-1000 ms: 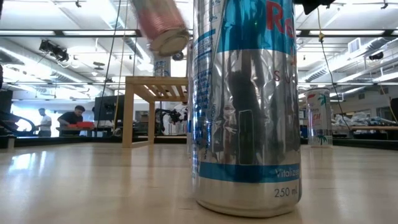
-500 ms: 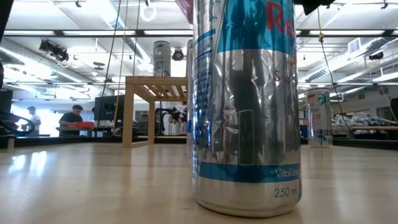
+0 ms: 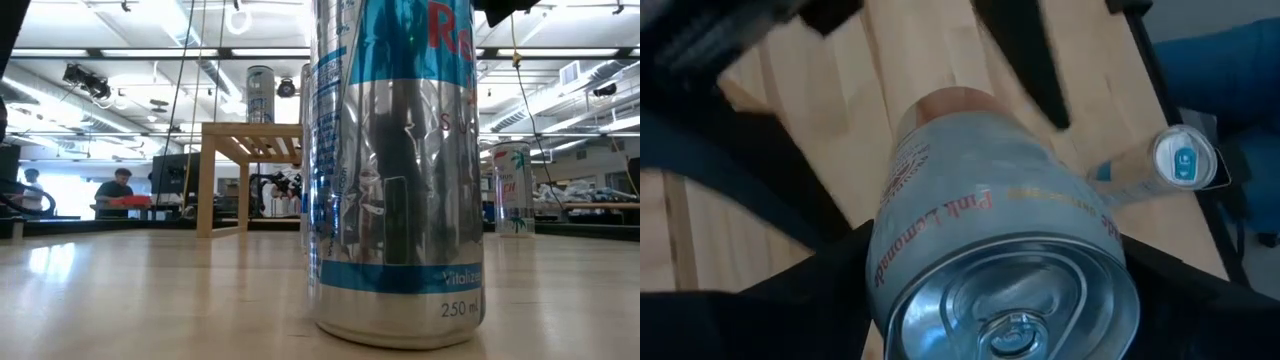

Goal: Place canned beverage on shelf
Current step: Put the pink-white soda can on the shelf aligned with the other pink-white soda can

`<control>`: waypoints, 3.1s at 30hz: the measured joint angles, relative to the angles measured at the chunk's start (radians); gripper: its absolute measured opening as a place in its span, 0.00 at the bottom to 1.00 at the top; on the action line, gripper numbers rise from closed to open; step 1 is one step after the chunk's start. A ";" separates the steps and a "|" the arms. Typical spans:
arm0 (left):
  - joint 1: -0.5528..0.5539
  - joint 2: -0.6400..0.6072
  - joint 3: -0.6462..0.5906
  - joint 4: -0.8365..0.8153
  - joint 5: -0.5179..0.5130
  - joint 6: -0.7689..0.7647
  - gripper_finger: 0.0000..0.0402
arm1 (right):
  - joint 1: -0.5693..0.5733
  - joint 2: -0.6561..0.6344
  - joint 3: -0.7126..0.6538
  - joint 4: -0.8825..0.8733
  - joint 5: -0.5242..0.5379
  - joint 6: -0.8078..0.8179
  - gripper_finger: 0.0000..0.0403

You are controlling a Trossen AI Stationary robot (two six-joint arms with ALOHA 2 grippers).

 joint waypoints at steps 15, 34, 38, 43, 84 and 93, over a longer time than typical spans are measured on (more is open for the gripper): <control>0.012 0.003 0.002 0.068 0.001 -0.003 0.78 | 0.019 0.000 0.000 -0.030 -0.019 -0.014 0.94; 0.012 0.002 0.001 0.066 0.010 0.047 0.78 | 0.049 0.000 0.000 -0.033 0.061 -0.056 0.79; 0.012 0.002 0.001 0.058 0.012 0.058 0.78 | 0.058 0.000 0.000 -0.032 0.083 -0.066 0.79; 0.012 0.001 0.001 0.057 0.014 0.057 0.79 | 0.060 0.000 0.000 -0.027 0.087 -0.066 0.79; 0.016 0.001 0.000 0.076 -0.033 0.052 0.79 | 0.060 -0.002 0.001 -0.047 0.105 -0.076 0.79; 0.023 0.001 0.000 0.078 -0.017 -0.036 0.79 | 0.060 -0.001 0.001 -0.047 0.104 -0.084 0.79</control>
